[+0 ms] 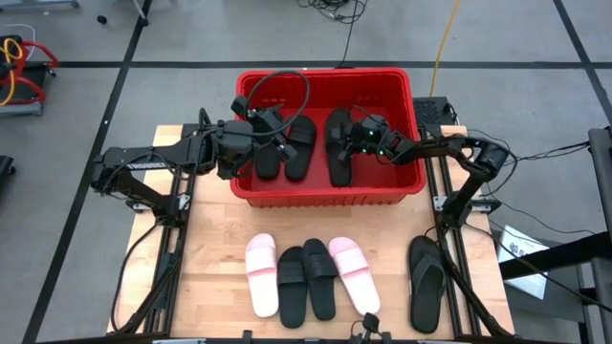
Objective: Pick and place slides into bin
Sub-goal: Put the black slipper into the red container
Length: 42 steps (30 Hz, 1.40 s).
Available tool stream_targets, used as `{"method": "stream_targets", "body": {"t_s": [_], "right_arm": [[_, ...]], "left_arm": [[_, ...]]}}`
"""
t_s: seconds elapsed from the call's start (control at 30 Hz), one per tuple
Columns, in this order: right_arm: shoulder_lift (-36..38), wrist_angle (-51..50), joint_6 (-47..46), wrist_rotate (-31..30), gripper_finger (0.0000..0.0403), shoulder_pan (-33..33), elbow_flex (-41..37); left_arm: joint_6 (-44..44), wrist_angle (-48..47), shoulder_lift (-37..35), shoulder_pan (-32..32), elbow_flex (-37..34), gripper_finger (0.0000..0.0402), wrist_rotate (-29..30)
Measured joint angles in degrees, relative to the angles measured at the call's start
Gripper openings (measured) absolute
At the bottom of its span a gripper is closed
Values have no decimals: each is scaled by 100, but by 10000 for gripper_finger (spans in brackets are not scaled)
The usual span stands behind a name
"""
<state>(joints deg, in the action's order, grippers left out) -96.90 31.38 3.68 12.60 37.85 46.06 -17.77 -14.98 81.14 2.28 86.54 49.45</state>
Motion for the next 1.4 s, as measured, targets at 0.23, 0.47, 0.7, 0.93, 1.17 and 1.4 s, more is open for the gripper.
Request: {"method": "stream_targets", "body": {"t_s": [0.23,0.47,0.7,0.93,1.17,1.4], "right_arm": [[0,167,4,109,3,72,0],[-52,152,24,102,11,66,0],[-55,179,470,112,37,-13,0],[-55,171,582,117,97,-47,0],[-52,-332,16,93,155,-44,0],[-52,-1184,39,-445,177,-46,0]], "left_arm": [[1,0,0,0,0,150,0],[1,5,0,0,0,150,-1],[1,11,0,0,0,150,-2],[1,13,0,0,0,150,-2],[1,14,0,-1,0,150,-2],[1,15,0,0,0,150,-2]]}}
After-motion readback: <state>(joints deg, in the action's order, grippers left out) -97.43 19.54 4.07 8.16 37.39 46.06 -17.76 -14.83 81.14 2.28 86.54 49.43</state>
